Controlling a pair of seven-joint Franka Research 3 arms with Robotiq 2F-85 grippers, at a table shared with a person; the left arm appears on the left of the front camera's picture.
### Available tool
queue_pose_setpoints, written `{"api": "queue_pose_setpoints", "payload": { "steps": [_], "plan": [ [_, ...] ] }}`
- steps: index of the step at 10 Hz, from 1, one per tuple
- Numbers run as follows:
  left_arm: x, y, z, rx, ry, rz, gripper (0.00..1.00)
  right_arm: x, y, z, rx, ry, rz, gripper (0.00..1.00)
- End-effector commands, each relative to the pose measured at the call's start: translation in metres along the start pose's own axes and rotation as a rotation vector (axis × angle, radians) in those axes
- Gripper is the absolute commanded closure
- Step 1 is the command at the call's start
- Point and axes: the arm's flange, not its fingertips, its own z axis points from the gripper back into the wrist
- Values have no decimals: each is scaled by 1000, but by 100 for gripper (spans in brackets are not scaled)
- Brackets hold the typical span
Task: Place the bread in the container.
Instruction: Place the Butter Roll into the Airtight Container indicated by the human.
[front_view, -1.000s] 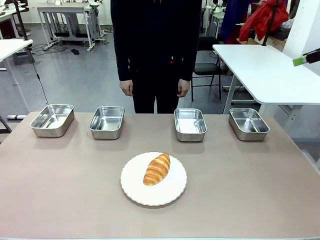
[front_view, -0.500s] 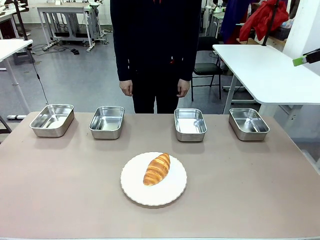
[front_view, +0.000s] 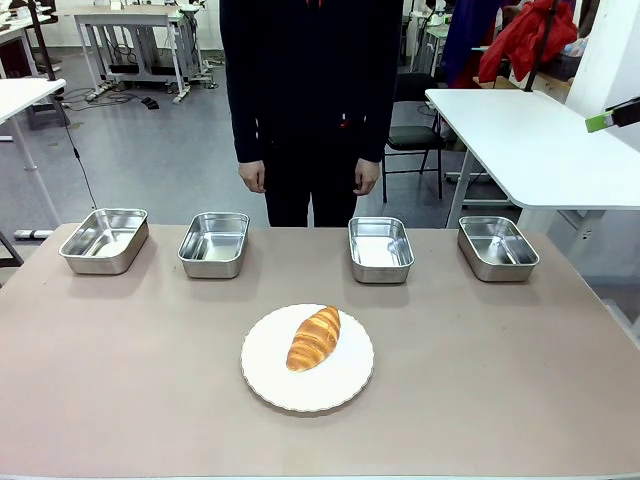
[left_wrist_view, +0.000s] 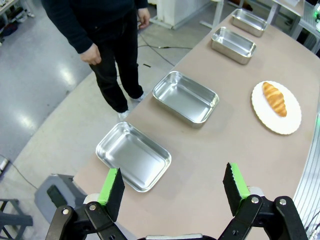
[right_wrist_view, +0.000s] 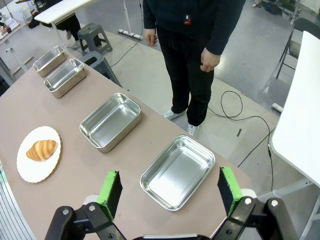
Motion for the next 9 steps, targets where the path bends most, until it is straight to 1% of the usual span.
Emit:
{"api": "queue_pose_setpoints", "payload": {
  "steps": [1, 9],
  "plan": [
    [1, -1, 0, -4, -2, -6, 0, 1, 1, 0, 3, -7, 2, 0],
    [1, -1, 0, -4, -2, -6, 0, 1, 1, 0, 3, -7, 2, 0]
  ]
}}
